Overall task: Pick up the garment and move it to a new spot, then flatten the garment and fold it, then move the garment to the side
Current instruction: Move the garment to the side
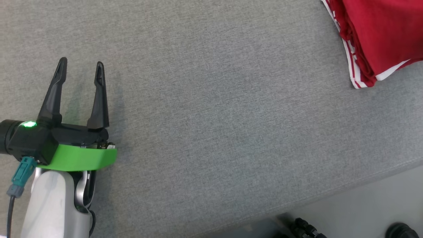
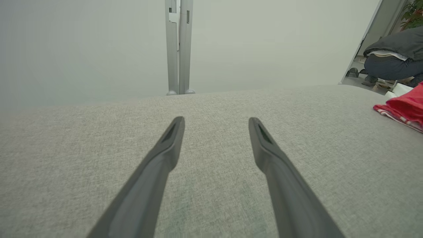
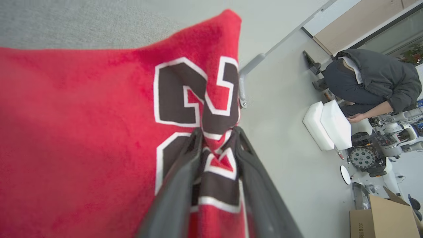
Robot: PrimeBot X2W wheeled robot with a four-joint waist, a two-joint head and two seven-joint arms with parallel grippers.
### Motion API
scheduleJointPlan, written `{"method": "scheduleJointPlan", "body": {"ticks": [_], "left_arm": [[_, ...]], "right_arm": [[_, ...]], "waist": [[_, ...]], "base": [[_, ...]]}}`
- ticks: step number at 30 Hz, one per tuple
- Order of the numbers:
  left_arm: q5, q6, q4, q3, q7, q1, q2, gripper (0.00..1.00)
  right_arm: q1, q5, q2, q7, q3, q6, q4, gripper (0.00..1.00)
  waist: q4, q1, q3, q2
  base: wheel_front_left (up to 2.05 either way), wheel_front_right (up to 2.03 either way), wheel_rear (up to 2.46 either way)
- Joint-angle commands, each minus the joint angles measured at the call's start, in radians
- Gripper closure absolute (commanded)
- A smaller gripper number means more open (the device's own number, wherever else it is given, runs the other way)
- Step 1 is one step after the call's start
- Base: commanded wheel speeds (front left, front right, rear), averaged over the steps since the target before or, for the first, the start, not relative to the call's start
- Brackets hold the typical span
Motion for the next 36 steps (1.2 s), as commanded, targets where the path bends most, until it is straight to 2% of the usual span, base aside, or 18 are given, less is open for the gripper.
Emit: {"method": "scheduleJointPlan", "body": {"ticks": [1,7,10,18,22,27,32,36], "left_arm": [[-0.012,-0.003,-0.001,0.004,0.000,-0.011,0.000,0.00],[-0.023,-0.003,0.035,0.007,0.000,0.010,-0.032,0.00],[-0.024,-0.003,0.067,0.012,0.000,0.027,-0.049,0.00],[-0.035,-0.003,0.136,0.039,0.000,0.097,-0.089,0.00],[-0.040,-0.003,0.162,0.063,0.000,0.140,-0.105,0.00],[-0.022,0.005,0.185,0.099,0.000,0.201,-0.113,0.00],[-0.011,0.005,0.203,0.114,0.000,0.258,-0.118,0.00],[-0.013,0.006,0.202,0.123,0.000,0.298,-0.119,0.00]], "right_arm": [[-0.016,-0.023,-0.003,-0.020,-0.009,-0.002,-0.005,0.00],[0.018,-0.064,0.012,-0.074,-0.043,-0.002,-0.003,0.00],[0.049,-0.036,0.040,-0.115,-0.063,-0.002,-0.023,0.00],[0.239,0.096,0.179,-0.201,-0.119,-0.002,-0.149,0.00],[0.359,0.160,0.260,-0.216,-0.118,-0.002,-0.252,0.00],[0.494,0.177,0.353,-0.208,-0.094,-0.002,-0.357,0.00],[0.598,0.182,0.406,-0.193,-0.056,-0.002,-0.404,0.00],[0.667,0.171,0.424,-0.198,-0.034,-0.002,-0.429,0.00]], "waist": [[0.018,-0.0001,-0.004,-0.0001],[0.061,-0.0001,-0.073,-0.0001],[0.083,-0.0001,-0.131,-0.0001],[0.120,-0.0001,-0.301,-0.0001],[0.132,-0.0001,-0.372,-0.0001],[0.139,-0.0001,-0.453,-0.0001],[0.149,-0.0001,-0.517,-0.0001],[0.150,-0.0001,-0.554,-0.0001]], "base": [[0.00,0.00,0.00],[0.00,0.00,0.00],[0.00,0.00,0.00],[0.00,0.00,0.00],[0.00,0.00,0.00],[0.00,0.00,0.00],[0.00,0.00,0.00],[0.00,0.00,0.00]]}}
